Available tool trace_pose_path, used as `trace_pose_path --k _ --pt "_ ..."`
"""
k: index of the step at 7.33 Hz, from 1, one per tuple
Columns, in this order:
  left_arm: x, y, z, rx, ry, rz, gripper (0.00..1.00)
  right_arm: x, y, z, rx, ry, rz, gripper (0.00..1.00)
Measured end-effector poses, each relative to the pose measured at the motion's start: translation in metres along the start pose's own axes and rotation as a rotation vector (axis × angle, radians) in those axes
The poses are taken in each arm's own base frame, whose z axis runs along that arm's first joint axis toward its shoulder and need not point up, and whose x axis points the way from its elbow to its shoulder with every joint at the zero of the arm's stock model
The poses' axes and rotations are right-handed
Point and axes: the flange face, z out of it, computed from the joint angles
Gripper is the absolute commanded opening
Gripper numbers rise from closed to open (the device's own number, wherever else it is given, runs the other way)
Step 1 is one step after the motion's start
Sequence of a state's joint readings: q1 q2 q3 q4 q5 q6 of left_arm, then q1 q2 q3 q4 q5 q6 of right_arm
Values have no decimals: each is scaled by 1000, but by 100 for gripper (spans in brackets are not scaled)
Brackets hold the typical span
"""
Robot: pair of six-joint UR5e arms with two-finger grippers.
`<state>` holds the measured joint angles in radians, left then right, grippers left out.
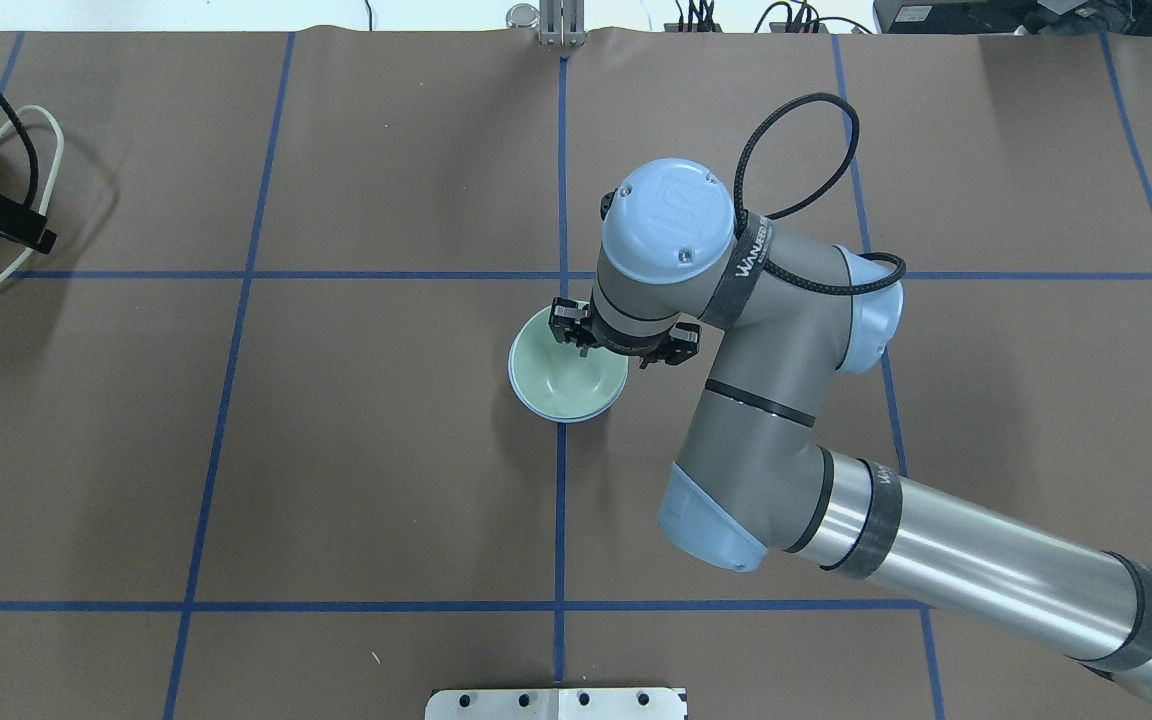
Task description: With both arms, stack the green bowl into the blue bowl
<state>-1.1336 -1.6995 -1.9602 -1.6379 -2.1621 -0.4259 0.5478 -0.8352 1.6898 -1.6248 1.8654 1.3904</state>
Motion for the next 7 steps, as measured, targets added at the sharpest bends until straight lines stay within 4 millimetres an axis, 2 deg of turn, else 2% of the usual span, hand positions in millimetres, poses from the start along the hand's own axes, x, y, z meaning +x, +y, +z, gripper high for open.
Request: trace_pose_path --k 1,2,3,4,5,6,7 --pt "-1 1 1 -4 1 -3 98 5 -16 -19 15 -23 4 100" --pt "-6 3 3 -12 -3 -10 98 19 -47 -39 31 -37 -4 100" --pt "-12 8 5 -18 -10 -15 98 46 -88 -59 39 -40 -29 100" --pt "-17 10 6 -21 -15 -17 98 86 -130 -77 40 -35 -71 100" --pt "-27 15 5 -25 -19 -32 98 138 -169 -90 40 -17 -127 100" --pt "-50 24 0 -29 -29 -71 98 197 -201 -98 37 8 -186 100" --pt "-79 38 -7 -37 -26 -115 98 264 -223 -101 24 37 -243 100"
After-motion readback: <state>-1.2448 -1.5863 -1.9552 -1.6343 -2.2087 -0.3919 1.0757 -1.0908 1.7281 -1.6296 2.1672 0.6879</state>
